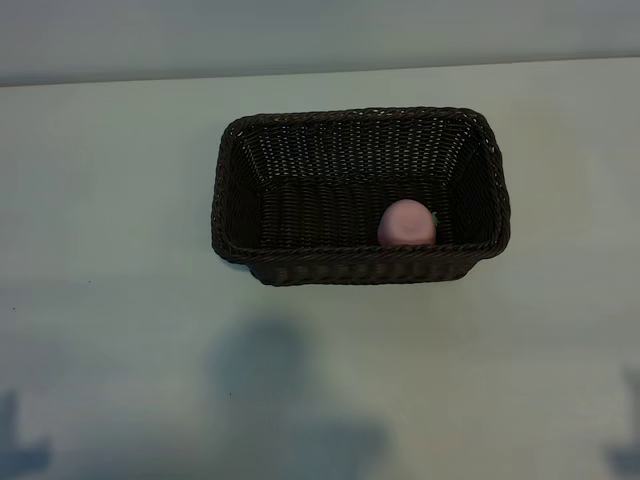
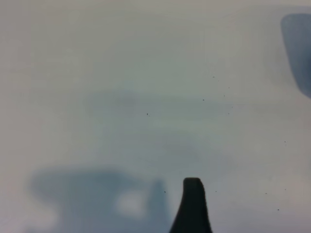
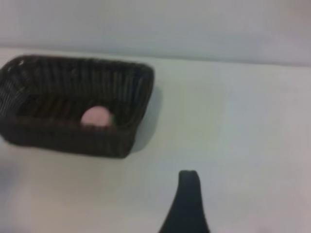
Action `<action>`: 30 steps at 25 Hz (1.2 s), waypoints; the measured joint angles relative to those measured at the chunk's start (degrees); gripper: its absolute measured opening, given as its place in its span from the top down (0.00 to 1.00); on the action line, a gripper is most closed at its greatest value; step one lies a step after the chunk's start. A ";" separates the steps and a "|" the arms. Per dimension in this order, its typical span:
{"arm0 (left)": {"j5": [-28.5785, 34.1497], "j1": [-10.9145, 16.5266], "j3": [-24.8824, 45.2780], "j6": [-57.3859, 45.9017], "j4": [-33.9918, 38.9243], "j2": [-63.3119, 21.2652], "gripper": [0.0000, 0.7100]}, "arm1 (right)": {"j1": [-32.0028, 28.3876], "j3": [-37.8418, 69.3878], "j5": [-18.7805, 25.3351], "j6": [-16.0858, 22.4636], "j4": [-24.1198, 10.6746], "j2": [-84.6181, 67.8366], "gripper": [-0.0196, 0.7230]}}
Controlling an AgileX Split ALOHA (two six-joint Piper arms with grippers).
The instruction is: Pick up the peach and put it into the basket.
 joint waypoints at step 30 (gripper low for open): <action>-0.07 0.00 0.00 -0.04 0.00 0.00 0.16 | 0.00 11.04 -3.28 -6.44 1.42 0.00 0.17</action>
